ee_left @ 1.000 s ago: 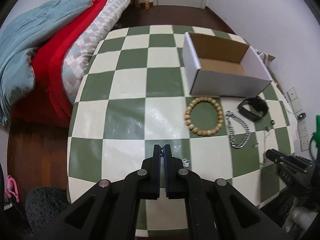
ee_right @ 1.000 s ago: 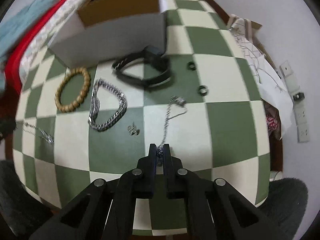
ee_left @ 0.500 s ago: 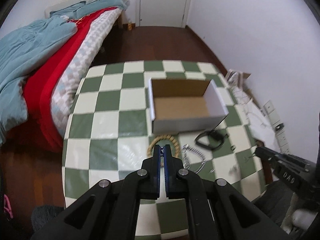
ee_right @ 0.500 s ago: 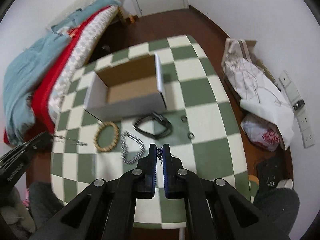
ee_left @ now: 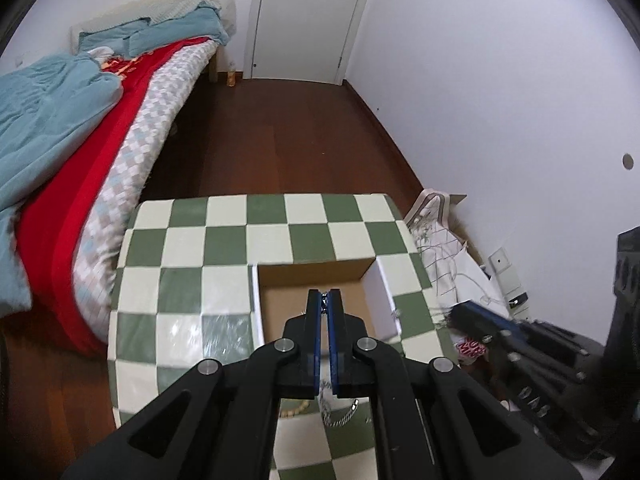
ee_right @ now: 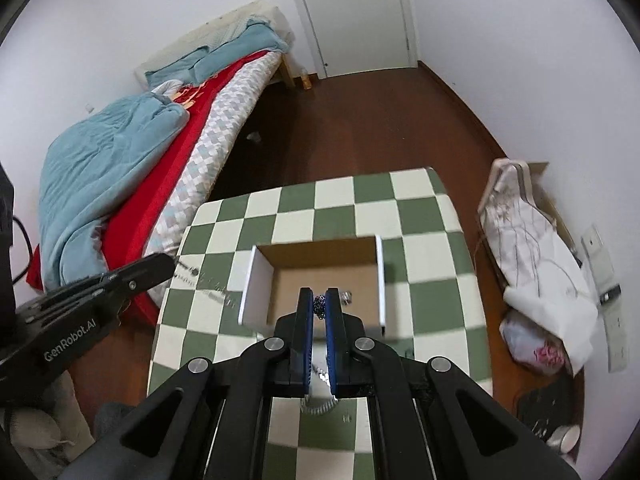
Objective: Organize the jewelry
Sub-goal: 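Grasp a silver necklace with the left gripper while the right gripper grasps another necklace, then carry both necklaces into the box and open both grippers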
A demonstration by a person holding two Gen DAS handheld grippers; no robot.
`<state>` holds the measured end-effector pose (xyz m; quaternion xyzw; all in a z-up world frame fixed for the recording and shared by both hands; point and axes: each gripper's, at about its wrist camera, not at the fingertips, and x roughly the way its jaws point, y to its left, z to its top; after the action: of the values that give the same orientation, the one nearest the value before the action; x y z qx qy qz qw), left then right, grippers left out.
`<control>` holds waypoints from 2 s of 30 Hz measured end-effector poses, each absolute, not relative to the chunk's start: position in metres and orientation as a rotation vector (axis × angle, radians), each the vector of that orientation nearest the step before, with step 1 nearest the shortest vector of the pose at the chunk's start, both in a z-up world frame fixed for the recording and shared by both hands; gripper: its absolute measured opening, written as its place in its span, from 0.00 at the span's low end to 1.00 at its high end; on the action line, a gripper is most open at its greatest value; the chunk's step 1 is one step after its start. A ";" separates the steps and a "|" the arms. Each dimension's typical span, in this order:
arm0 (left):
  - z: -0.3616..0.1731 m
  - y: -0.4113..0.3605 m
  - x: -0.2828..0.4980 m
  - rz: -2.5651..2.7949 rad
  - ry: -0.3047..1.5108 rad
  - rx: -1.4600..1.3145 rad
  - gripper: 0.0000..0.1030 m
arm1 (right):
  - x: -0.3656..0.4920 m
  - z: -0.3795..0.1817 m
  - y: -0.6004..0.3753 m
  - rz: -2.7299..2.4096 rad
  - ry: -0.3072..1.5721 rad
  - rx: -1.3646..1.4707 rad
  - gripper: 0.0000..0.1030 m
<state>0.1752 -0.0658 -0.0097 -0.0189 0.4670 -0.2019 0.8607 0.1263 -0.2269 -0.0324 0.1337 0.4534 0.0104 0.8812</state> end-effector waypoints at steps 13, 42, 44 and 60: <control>-0.073 -0.077 0.257 -0.419 1.159 -0.112 0.00 | 0.214 -0.107 -0.228 0.018 1.115 0.298 0.06; -0.096 -0.064 0.254 -0.121 1.078 0.144 1.00 | 0.237 -0.124 -0.245 -0.096 1.247 0.145 0.96; -0.099 -0.059 0.244 -0.097 1.064 0.157 1.00 | 0.229 -0.129 -0.242 -0.122 1.254 0.105 0.97; -0.074 -0.036 0.178 -0.033 0.953 0.144 1.00 | 0.167 -0.108 -0.215 -0.175 1.124 0.035 1.00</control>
<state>0.1777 -0.0362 -0.0743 0.0692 0.4584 -0.0159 0.8859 0.1671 -0.2148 -0.1079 0.0167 0.5322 -0.0828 0.8424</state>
